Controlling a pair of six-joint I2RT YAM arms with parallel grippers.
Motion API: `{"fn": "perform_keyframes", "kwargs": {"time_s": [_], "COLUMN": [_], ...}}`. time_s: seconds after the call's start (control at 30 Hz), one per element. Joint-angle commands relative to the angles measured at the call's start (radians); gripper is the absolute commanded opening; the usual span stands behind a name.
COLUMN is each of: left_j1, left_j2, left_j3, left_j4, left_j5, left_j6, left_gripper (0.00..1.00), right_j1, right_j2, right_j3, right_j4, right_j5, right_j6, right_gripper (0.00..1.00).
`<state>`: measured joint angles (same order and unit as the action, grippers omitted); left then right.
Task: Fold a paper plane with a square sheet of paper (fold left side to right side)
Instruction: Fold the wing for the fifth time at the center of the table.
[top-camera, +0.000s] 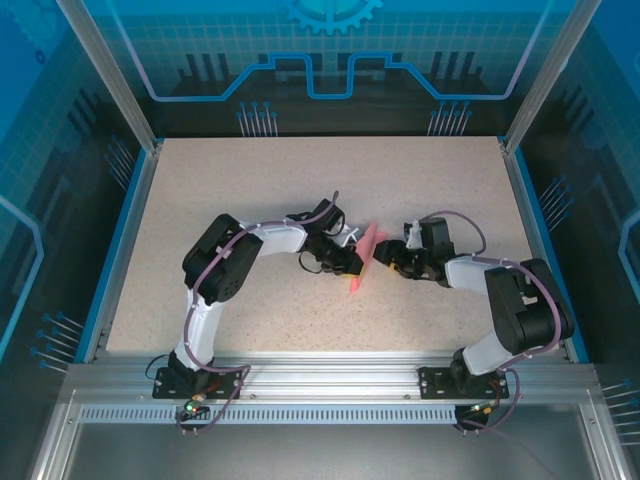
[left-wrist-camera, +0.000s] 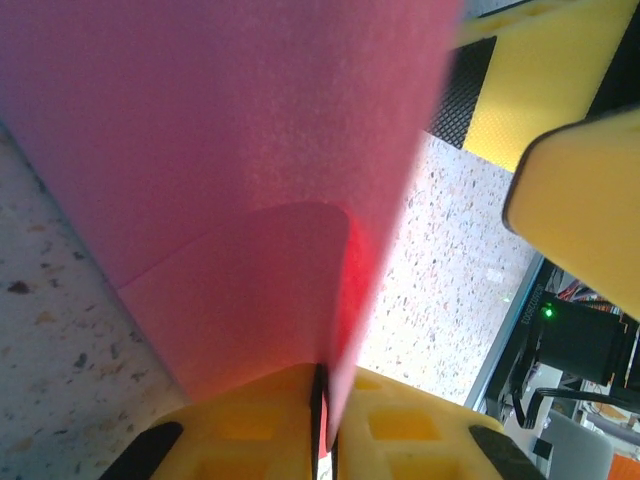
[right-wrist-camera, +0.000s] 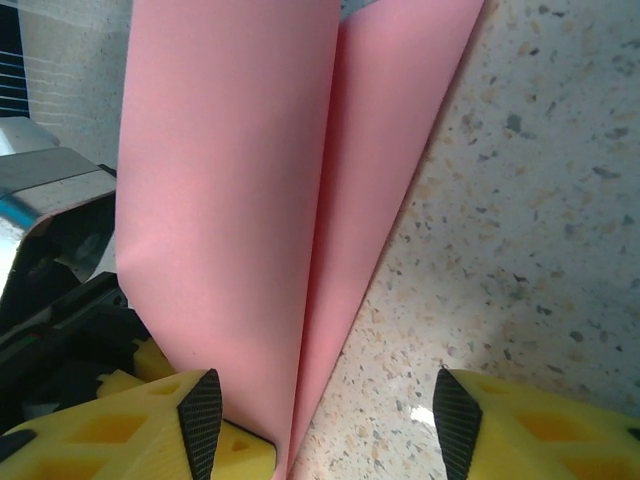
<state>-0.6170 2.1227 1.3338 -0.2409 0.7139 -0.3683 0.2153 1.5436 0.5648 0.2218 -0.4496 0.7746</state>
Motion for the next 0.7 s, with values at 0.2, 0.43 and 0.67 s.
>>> {"fn": "perform_keyframes", "kwargs": {"time_s": [0.2, 0.43, 0.67], "left_j1": [0.009, 0.009, 0.009], "left_j2": [0.016, 0.016, 0.017], "left_j3": [0.028, 0.027, 0.028], "left_j4": [-0.026, -0.028, -0.028], "left_j5": [0.036, 0.035, 0.031], "left_j6": [-0.008, -0.008, -0.008], "left_gripper": [0.13, 0.13, 0.13], "right_j1": [0.024, 0.046, 0.057], "right_j2": [0.059, 0.127, 0.175], "right_j3": [0.061, 0.117, 0.138], "right_j4": [0.116, 0.106, 0.07], "right_j5": [-0.006, -0.005, 0.016], "right_j6": [0.021, 0.031, 0.032], "right_gripper": [0.58, 0.54, 0.53]}}
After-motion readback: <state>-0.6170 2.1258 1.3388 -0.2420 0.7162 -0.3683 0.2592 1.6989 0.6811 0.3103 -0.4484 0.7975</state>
